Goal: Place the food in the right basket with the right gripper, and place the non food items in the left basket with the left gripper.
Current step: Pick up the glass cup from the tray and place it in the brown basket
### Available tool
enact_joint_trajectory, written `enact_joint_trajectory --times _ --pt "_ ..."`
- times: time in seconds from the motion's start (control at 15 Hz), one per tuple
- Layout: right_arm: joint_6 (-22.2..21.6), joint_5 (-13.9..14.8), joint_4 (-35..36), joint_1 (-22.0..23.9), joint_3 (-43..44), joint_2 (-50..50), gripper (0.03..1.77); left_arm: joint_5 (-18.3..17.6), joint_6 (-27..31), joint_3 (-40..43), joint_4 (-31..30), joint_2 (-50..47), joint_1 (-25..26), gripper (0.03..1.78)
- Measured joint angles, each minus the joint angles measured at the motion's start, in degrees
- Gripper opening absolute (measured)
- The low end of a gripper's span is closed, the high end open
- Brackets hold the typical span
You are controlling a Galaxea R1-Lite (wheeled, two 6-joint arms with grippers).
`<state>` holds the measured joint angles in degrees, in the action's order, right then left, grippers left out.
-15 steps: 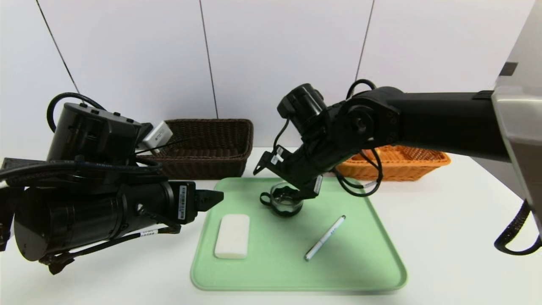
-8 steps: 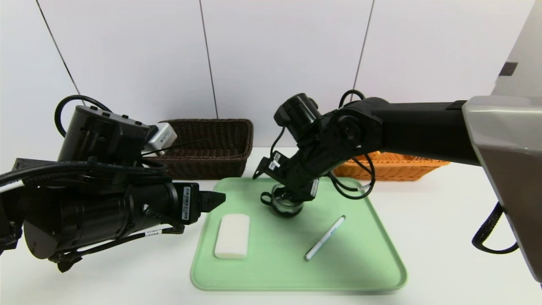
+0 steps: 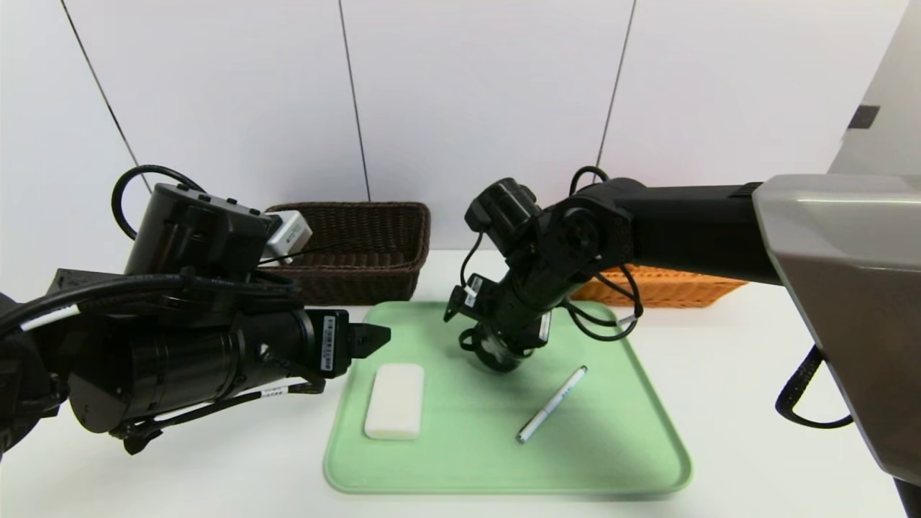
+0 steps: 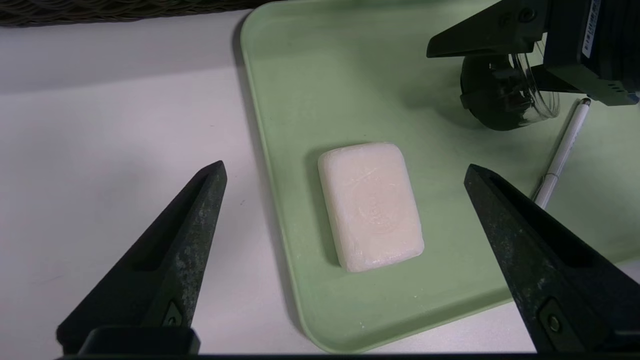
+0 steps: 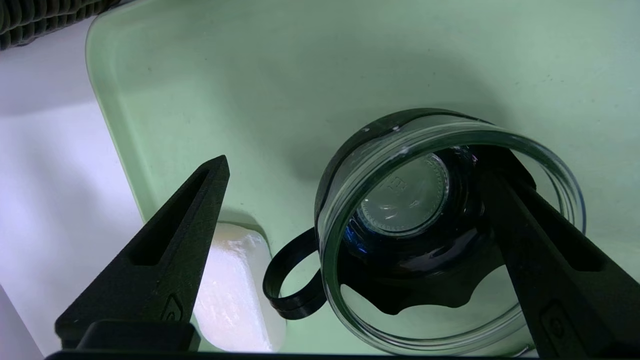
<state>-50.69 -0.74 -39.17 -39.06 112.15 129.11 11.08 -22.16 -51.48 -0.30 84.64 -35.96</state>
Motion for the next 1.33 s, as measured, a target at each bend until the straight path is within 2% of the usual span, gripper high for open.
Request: enact_joint_trajectory --times 0.33,0.67,0.87,1.33 --pt "0.1 -0.1 0.3 0.3 0.0 0.0 1.69 0.0 -0.1 -0.1 -0.1 0.9 -0.6 1.69" --pt "0.5 -1.1 0.6 -0.4 0.1 0.0 1.69 0.0 -0.2 -0.1 -0.1 1.0 -0.6 1.69" --pt "0.4 -2.9 2.3 -0.6 0.1 -0.2 1.69 0.0 -0.2 -0.1 -0.1 1.0 -0.6 1.69" --pt "0.5 -3.8 3.8 -2.5 0.0 -1.0 1.69 0.0 -0.3 0.0 -0.1 0.9 -0.6 1.69"
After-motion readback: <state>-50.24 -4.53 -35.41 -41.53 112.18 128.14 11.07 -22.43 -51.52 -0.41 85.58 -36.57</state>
